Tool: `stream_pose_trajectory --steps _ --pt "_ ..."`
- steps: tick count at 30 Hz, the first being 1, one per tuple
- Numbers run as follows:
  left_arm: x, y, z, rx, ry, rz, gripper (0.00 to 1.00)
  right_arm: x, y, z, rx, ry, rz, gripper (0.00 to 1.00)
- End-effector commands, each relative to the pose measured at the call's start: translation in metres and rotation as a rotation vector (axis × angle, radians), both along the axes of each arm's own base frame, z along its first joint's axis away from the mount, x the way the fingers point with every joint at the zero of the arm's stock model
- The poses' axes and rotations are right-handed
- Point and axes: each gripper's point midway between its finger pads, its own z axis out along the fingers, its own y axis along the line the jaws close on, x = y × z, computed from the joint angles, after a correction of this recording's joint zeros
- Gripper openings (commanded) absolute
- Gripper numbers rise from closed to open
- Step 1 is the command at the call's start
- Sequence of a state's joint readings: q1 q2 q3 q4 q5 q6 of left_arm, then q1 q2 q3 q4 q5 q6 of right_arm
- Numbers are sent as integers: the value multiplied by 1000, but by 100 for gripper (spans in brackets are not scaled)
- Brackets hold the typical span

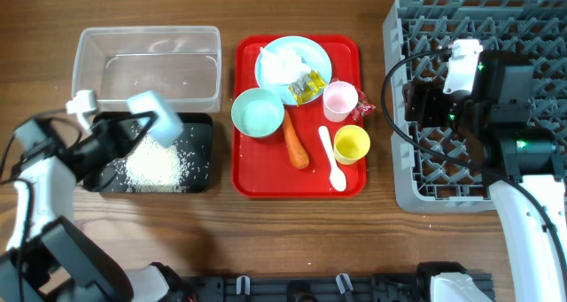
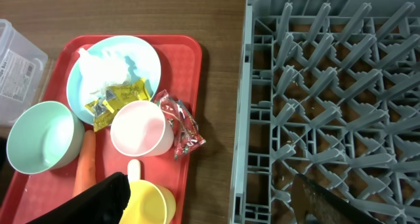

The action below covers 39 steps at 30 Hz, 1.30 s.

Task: Sort waste into correct bins and load items into the dishwasher rack
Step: 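Return the empty white bowl to the red tray with the left gripper, then grasp the carrot on the red tray with the left gripper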

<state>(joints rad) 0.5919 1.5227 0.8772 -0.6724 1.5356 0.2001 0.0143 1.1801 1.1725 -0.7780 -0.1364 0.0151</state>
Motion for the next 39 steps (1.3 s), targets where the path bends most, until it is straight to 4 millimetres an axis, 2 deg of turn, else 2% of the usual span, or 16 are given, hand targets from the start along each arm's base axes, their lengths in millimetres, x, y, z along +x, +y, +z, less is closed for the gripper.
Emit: stream_pose_trajectory --steps 1,4,7,10,14,16,19,20,22,23,28,30,32,34,36,39 --pt "9 -56 31 267 -59 -123 4 3 -2 2 4 -3 -18 81" --pt "12 -119 5 682 45 -132 4 2 -2 2 6 1 -20 81" --pt "-11 -163 -48 1102 100 -172 4 2 -2 2 6 -1 -20 82" --pt "-31 -208 -101 1309 89 -306 4 3 -2 2 7 -2 -20 81" --pt "-58 -225 -175 1446 195 -491 4 2 -2 1 6 4 -20 82" --pt "-67 -227 -192 1476 220 -537 4 2 -2 1 6 1 -20 82" --pt "-68 -229 -192 1476 212 -541 5 2 -2 2 6 1 -20 82" --pt "-69 -228 -192 1479 216 -544 10 2 -2 2 7 0 -20 82" --pt "-68 -228 -184 1475 231 -528 46 3 -2 2 6 -4 -20 82" --pt "-63 -233 -175 1462 226 -506 57 4 -2 3 7 -8 -20 82" --pt "-7 -284 -77 1308 16 -351 86 6 -1 5 9 -21 -17 84" --pt "12 -302 -55 1242 -67 -291 94 7 -1 7 9 -28 -17 84" --pt "16 -305 -60 1223 -44 -269 93 7 -1 7 9 -29 -18 84" --pt "17 -303 -83 1214 79 -226 86 7 -1 7 9 -29 -17 84" --pt "25 -287 -111 1261 218 -109 83 7 -1 7 9 -29 -17 84" --pt "28 -280 -129 1256 317 -44 77 8 -1 6 9 -27 -17 84"
